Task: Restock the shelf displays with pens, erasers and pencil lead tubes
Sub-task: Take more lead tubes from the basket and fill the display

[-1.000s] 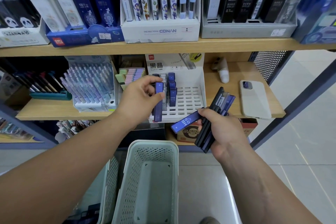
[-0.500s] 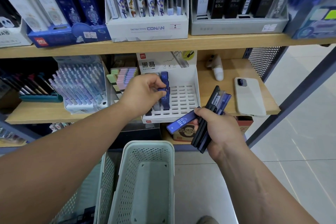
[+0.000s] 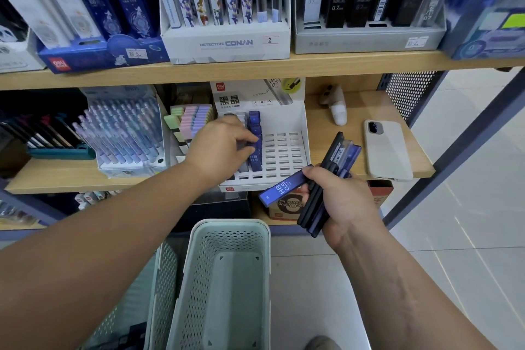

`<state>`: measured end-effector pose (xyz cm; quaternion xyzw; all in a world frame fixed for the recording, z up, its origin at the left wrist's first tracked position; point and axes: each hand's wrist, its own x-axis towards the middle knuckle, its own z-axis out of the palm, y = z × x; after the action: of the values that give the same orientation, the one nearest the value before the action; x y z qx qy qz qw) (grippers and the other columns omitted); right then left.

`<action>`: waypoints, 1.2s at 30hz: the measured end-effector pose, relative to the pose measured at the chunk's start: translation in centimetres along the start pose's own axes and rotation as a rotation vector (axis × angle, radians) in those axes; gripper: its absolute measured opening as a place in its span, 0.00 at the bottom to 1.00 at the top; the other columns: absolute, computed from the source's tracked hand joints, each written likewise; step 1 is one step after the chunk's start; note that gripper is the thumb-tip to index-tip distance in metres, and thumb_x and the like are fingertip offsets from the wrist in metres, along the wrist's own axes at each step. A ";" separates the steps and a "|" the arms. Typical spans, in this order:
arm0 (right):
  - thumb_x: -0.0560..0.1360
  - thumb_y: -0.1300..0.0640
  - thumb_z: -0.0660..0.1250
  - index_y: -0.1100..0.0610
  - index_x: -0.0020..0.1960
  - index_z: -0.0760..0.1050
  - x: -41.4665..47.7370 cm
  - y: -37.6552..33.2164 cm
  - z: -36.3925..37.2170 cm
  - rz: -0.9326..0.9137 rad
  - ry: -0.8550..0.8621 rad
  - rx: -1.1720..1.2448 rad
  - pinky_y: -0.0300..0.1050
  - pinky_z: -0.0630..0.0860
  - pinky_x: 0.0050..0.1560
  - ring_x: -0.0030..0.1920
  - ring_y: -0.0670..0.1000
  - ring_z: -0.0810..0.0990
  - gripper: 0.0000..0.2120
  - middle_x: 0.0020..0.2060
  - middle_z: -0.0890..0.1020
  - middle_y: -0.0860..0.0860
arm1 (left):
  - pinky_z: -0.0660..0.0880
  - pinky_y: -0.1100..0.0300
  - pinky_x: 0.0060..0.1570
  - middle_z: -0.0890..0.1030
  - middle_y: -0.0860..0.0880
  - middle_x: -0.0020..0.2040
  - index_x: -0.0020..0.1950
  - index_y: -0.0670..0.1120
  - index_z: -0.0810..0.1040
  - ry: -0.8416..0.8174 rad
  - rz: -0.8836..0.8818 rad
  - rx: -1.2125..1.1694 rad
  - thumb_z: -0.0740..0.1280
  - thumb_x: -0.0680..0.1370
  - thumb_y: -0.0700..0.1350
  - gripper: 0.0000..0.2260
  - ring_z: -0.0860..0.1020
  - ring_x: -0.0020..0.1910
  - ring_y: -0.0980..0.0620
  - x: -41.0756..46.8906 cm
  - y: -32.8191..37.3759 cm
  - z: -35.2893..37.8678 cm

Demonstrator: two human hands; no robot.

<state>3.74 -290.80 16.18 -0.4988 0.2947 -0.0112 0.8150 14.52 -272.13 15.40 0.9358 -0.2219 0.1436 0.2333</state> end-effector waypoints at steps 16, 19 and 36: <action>0.73 0.66 0.73 0.62 0.53 0.79 0.1 0.9 0.8 -0.065 0.030 0.006 0.41 0.76 0.29 0.26 0.48 0.76 0.09 0.29 0.81 0.52 | 0.76 0.62 0.29 0.82 0.41 0.36 0.51 0.36 0.81 -0.201 -0.875 -1.213 0.72 0.73 0.29 0.08 0.78 0.29 0.51 -8.0 6.1 -1.3; 0.73 0.67 0.72 0.61 0.52 0.78 -0.2 1.0 1.0 -0.044 -0.008 0.004 0.39 0.76 0.28 0.27 0.48 0.76 0.09 0.30 0.81 0.53 | 0.77 0.63 0.28 0.82 0.43 0.34 0.48 0.39 0.78 -0.088 -1.012 -1.381 0.70 0.74 0.30 0.07 0.79 0.29 0.53 -7.9 5.3 -1.3; 0.73 0.69 0.70 0.60 0.45 0.77 0.0 0.9 0.9 -0.022 -0.032 -0.046 0.42 0.73 0.30 0.27 0.50 0.74 0.05 0.29 0.77 0.54 | 0.72 0.69 0.41 0.79 0.56 0.38 0.48 0.46 0.86 0.055 -0.048 -0.096 0.76 0.73 0.38 0.05 0.74 0.35 0.61 -3.1 1.0 -2.7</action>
<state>3.94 -289.62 15.71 -0.5209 0.2766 -0.0052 0.8076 10.97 -270.52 16.89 0.9243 -0.1996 0.1526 0.2874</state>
